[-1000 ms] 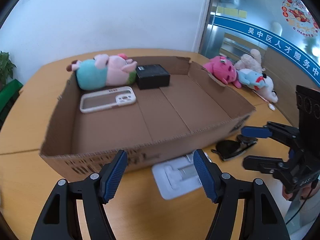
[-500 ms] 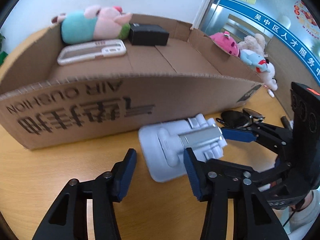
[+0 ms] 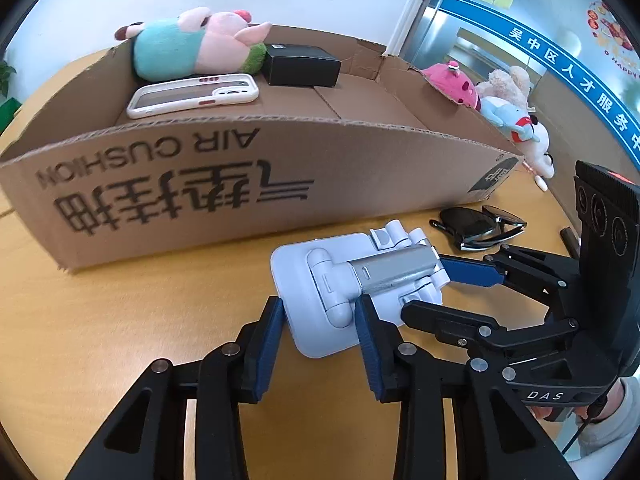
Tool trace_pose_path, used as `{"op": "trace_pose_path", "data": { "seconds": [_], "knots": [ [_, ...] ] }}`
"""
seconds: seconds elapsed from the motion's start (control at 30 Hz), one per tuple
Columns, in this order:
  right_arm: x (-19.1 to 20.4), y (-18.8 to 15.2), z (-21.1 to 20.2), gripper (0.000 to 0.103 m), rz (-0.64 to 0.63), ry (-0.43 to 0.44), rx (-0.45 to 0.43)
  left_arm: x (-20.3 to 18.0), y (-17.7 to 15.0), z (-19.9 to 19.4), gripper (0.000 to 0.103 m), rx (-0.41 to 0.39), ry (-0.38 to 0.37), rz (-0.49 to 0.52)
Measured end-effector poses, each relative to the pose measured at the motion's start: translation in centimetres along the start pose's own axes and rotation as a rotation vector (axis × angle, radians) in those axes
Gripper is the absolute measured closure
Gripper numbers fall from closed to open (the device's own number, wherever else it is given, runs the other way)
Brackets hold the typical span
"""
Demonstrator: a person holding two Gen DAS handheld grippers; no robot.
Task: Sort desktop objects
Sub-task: 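Grasp the white-and-silver phone stand with the left gripper, then carry the phone stand with the left gripper into the box and release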
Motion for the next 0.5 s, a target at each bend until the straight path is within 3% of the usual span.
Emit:
{"op": "trace_pose_path", "data": {
  "seconds": [0.23, 0.5],
  "knots": [
    [0.8, 0.8, -2.2, 0.055, 0.018, 0.021, -0.060, -0.7, 0.5, -2.8, 0.071, -0.077, 0.008, 0.000],
    [1.1, 5.1, -8.4, 0.055, -0.018, -0.017, -0.195, -3.3, 5.5, -8.8, 0.071, -0.219, -0.004, 0.068]
  ]
}}
Point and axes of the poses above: each gripper's, at about its wrist camera, not at the fingertips, and z roughly the way its jaws point, x to its left, y to its top, the point moved 10 cm from there along z, roughly the way its jaws point, and after that the axes turned 4 degrees about x, right-handed, at the moved point
